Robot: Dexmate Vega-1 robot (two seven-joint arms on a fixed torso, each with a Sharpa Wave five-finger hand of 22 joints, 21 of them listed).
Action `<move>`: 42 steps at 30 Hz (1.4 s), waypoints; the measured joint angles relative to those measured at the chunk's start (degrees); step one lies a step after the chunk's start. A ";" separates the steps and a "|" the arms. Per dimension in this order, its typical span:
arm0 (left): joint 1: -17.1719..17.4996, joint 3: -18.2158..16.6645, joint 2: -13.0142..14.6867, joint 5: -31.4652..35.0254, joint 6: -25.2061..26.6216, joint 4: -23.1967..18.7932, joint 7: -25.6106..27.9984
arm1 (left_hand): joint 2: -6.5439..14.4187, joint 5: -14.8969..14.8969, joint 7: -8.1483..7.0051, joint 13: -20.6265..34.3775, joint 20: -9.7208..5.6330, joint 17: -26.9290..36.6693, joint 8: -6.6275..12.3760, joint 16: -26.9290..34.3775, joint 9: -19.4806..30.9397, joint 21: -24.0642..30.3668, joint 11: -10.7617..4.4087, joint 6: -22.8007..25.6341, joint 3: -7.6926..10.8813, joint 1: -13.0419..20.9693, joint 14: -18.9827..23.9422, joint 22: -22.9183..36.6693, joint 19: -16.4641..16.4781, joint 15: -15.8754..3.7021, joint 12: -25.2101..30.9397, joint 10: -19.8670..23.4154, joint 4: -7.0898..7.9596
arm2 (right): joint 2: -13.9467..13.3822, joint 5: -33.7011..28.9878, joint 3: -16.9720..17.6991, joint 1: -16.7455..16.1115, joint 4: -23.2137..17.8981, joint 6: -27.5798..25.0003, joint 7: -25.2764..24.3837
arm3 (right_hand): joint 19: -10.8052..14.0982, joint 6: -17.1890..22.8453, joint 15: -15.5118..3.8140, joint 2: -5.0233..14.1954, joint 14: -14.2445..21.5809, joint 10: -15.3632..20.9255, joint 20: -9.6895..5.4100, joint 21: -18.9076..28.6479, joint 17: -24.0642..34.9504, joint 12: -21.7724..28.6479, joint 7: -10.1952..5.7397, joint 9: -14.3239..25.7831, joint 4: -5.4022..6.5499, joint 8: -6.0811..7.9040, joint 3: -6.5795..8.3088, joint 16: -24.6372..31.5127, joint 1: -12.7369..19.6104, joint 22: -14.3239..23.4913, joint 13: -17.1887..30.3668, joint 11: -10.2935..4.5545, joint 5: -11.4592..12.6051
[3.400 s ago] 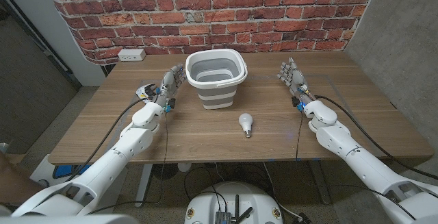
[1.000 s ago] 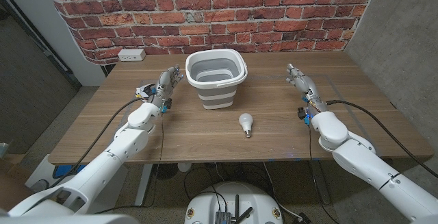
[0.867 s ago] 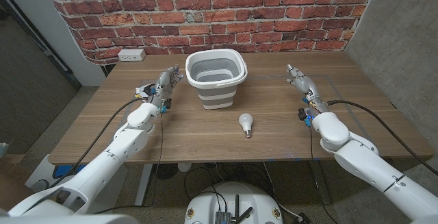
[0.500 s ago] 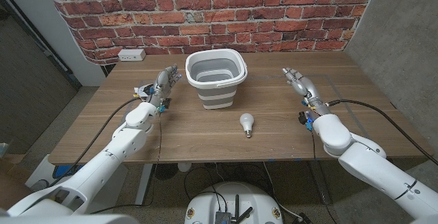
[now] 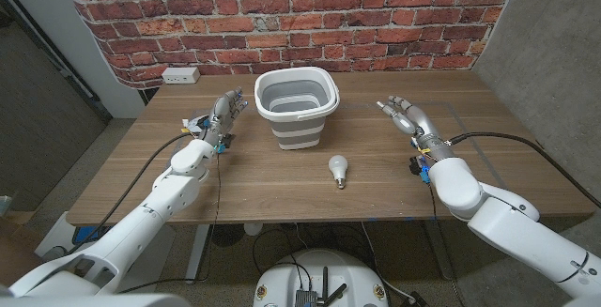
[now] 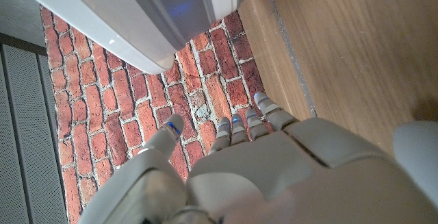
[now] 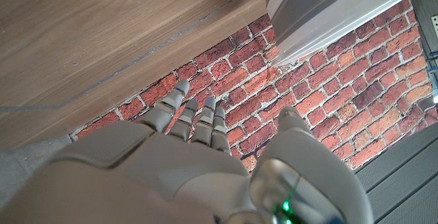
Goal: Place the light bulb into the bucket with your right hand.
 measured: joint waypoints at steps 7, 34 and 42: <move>-0.01 -0.02 0.01 -0.08 -0.15 0.41 -0.25 | 0.00 0.00 0.00 0.00 0.00 0.00 0.00 0.00 0.00 0.00 0.00 0.00 0.00 0.00 0.00 0.00 0.00 0.00 0.00 0.00 0.00 | -2.14 -2.41 -2.80 1.83 -5.07 -7.14 1.40 | 0.12 0.41 0.97 -0.75 0.94 0.80 3.22 0.00 0.00 0.48 1.03 0.27 -1.79 0.00 0.15 0.01 0.75 0.00 0.29 0.81 -0.78; -0.76 0.08 -0.34 -0.47 0.02 2.17 -0.76 | 0.00 0.00 0.31 0.00 0.00 0.00 0.00 0.00 -0.01 0.00 -0.31 0.31 0.24 0.00 0.31 0.00 0.00 0.31 0.00 0.31 -0.23 | -6.71 -12.63 -20.27 16.78 -13.77 -28.16 7.94 | -1.14 6.22 4.33 -3.10 1.87 1.67 9.51 0.00 0.44 1.20 2.31 0.99 -5.67 1.99 0.00 1.33 2.47 0.29 1.38 2.56 -0.27; -0.94 0.23 -0.46 -0.61 0.41 2.55 -0.97 | 0.00 0.00 0.31 0.00 0.00 0.00 0.00 0.00 -0.01 0.00 -0.31 0.31 0.24 0.00 0.31 0.00 0.00 0.31 0.00 0.31 -0.23 | -7.54 -17.49 -26.79 21.79 -15.04 -33.41 12.15 | -1.98 6.86 5.22 -4.10 0.98 -0.05 10.35 0.00 0.70 0.76 3.78 1.33 -6.50 2.43 0.30 1.07 3.47 0.19 1.64 3.88 0.90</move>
